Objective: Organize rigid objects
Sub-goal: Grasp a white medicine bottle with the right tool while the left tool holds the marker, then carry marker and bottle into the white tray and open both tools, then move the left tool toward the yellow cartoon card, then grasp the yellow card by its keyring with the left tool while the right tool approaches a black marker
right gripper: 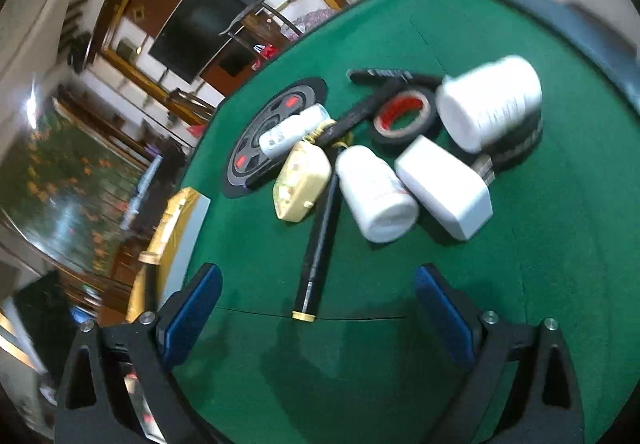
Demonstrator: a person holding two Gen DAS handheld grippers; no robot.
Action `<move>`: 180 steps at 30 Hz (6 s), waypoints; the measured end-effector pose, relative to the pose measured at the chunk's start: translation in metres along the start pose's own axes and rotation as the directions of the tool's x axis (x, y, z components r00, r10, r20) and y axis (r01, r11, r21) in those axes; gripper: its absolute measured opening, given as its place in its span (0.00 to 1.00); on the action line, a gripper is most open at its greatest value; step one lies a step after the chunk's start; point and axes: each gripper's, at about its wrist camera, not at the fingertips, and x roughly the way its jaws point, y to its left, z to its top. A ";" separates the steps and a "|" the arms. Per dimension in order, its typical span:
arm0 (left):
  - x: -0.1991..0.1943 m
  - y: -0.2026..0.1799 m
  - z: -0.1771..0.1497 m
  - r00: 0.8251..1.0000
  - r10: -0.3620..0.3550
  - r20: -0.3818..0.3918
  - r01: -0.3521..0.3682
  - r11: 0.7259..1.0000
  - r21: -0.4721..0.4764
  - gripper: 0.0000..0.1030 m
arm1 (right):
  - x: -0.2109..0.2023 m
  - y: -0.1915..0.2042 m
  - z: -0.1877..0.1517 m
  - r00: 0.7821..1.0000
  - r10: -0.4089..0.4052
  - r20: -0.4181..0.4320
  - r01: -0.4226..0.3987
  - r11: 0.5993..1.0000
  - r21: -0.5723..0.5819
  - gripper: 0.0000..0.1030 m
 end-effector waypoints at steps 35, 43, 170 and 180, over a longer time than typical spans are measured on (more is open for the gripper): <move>-0.070 0.101 -0.020 0.983 0.079 0.164 -0.042 0.975 -0.216 0.14 | 0.073 0.035 0.044 0.834 -0.551 0.001 0.490 0.741 -0.459 0.38; -0.103 0.114 -0.013 0.966 0.161 0.204 -0.116 0.969 -0.218 0.14 | 0.028 0.043 0.039 0.913 -0.407 0.026 0.393 0.863 -0.317 0.34; 0.113 0.003 0.043 0.971 0.218 -0.093 -0.204 0.969 0.140 0.67 | -0.042 -0.068 0.011 0.925 -0.232 0.300 0.178 0.964 0.196 0.68; 0.054 0.015 0.013 0.980 0.200 -0.010 -0.200 0.979 0.039 0.67 | -0.042 -0.065 0.009 0.919 -0.259 0.296 0.207 0.959 0.196 0.68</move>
